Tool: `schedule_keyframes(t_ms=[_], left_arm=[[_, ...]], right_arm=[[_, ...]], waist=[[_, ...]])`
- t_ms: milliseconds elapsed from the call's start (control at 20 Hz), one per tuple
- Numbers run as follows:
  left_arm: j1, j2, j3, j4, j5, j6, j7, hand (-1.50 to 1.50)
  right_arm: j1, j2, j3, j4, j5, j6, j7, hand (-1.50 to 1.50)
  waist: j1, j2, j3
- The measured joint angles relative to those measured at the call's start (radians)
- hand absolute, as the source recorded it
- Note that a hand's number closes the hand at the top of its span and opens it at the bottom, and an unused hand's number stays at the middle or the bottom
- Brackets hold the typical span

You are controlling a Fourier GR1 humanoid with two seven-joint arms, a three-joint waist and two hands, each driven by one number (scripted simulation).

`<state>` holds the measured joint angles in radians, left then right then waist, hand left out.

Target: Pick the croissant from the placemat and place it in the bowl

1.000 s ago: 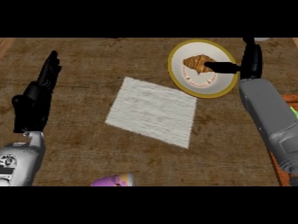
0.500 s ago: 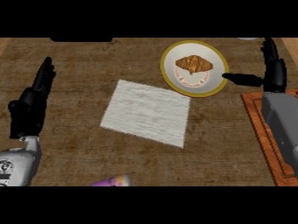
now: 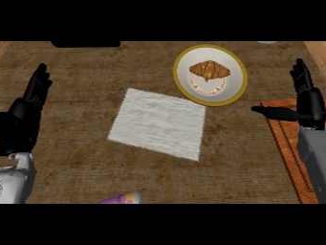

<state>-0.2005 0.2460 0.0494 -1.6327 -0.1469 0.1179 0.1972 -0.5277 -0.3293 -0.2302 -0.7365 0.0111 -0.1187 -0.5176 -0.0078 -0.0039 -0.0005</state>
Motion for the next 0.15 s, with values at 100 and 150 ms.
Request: schedule_keyframes(t_ms=[100, 150], left_arm=[[-0.004, -0.010, 0.002, 0.010, -0.004, -0.001, -0.009, 0.00], [0.010, -0.018, -0.004, -0.011, -0.010, 0.000, -0.001, 0.00]], right_arm=[[0.053, 0.005, 0.011, -0.077, -0.006, 0.009, 0.015, -1.50], [0.075, 0.007, 0.015, -0.107, -0.006, 0.011, 0.020, -1.50]], waist=[[0.001, 0.001, 0.000], [0.002, 0.001, 0.000]])
